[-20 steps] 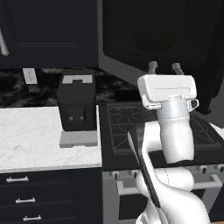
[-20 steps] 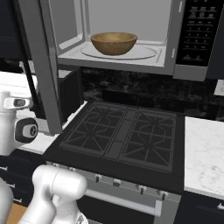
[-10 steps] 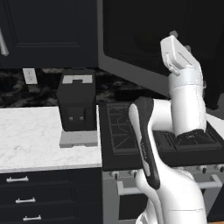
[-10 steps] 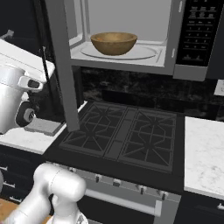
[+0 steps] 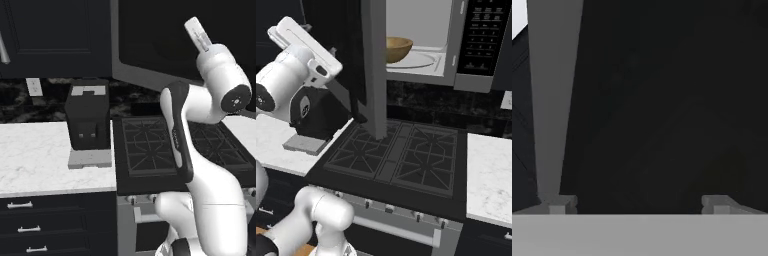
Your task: Pick the carrot from the sink and place it in the bowl. Then pick the bowl and place it in the microwave. Then close the microwave door and press the start button.
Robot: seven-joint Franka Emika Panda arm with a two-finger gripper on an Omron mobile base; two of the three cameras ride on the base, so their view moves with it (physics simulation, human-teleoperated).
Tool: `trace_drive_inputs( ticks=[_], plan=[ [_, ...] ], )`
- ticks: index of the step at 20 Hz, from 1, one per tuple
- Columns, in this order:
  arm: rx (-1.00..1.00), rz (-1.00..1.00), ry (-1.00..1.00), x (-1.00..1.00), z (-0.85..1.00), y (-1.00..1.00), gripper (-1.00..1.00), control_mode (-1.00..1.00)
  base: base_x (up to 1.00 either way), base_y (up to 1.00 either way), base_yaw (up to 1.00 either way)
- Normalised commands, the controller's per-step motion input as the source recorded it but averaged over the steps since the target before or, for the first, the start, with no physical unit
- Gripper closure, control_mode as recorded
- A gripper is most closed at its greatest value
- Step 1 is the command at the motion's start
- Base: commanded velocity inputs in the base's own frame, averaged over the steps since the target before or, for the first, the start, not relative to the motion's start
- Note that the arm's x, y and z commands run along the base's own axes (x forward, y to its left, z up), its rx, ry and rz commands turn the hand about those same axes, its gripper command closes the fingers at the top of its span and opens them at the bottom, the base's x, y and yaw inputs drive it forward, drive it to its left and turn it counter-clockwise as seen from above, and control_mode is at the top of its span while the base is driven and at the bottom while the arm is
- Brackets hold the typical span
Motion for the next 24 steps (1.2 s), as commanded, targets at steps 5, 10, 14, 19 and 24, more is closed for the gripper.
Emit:
trace_drive_inputs(
  ticks=[5, 10, 14, 19, 24],
  plan=[
    [0.00, 0.09, 0.37, 1.00, -0.32, -0.33, -1.00, -1.00, 0.00, 0.00, 0.00],
    [0.00, 0.09, 0.29, 1.00, -0.28, -0.49, -1.00, -1.00, 0.00, 0.00, 0.00],
    [0.02, 0.08, 0.23, 1.00, -0.36, -0.36, -1.00, -1.00, 0.00, 0.00, 0.00],
    [0.03, 0.05, 0.17, 0.97, -0.48, -0.24, -1.00, -1.00, 0.00, 0.00, 0.00],
    [0.08, 0.07, 0.07, 1.00, -0.55, -0.12, -1.00, -1.00, 0.00, 0.00, 0.00]
  ],
)
